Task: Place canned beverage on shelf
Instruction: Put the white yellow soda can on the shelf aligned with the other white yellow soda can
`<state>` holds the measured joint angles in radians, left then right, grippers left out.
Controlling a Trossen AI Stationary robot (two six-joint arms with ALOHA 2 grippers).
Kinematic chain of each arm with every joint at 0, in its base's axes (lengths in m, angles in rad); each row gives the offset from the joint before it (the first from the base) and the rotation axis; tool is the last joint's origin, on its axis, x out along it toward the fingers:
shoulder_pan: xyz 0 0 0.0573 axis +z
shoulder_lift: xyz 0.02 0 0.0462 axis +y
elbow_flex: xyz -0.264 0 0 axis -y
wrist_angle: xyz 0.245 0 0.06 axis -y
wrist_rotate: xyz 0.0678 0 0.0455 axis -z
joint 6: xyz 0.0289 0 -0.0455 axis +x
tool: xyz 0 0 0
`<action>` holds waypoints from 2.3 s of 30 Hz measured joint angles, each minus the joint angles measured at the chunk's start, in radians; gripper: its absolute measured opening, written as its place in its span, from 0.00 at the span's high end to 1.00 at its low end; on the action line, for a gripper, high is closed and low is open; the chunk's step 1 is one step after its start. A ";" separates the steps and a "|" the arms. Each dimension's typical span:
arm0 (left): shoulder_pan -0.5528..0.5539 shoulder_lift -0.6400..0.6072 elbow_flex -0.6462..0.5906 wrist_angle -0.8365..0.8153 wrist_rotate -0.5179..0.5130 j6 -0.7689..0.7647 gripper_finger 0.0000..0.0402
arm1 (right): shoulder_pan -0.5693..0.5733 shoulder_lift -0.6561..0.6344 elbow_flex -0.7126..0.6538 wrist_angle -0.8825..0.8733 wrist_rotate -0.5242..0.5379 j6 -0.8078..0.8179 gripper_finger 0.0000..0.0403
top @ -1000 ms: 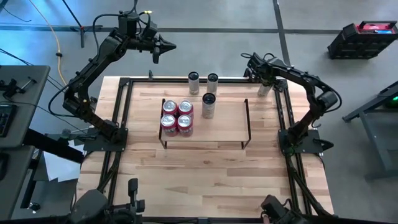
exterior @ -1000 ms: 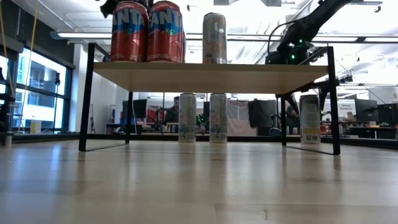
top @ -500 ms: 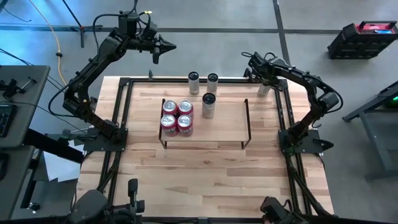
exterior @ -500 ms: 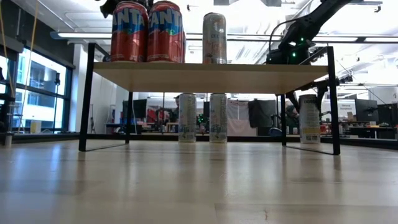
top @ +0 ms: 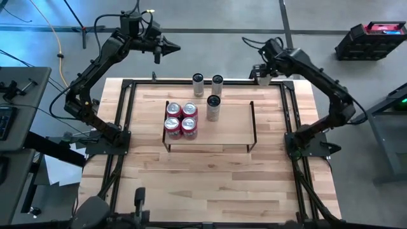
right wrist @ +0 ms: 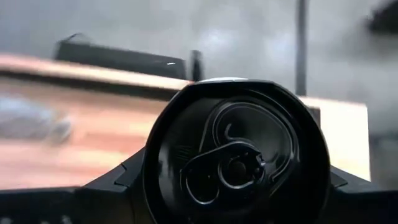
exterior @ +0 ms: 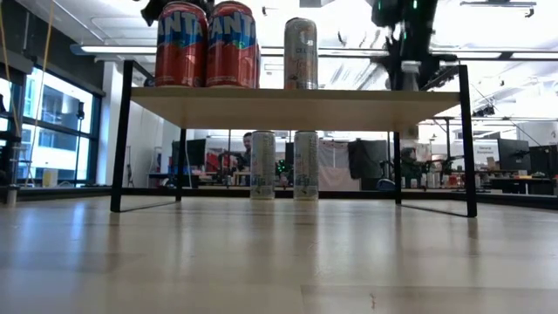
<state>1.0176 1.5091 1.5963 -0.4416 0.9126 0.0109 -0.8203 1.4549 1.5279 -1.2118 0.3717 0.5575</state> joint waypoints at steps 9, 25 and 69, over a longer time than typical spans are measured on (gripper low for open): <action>-0.055 -0.075 0.000 0.021 0.206 -0.096 1.00 | 0.182 -0.004 0.395 -0.177 -0.171 -0.411 0.39; -0.243 -0.247 0.000 0.020 0.282 -0.090 1.00 | 0.644 0.031 0.618 -0.343 -0.460 -0.828 0.39; -0.482 -0.300 0.000 0.051 0.321 -0.173 1.00 | 0.685 0.418 0.616 -0.227 -0.728 -1.505 0.39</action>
<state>0.5358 1.2087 1.5963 -0.3910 1.2341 -0.1625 -0.1349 1.8728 2.1437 -1.4387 -0.3567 -0.9478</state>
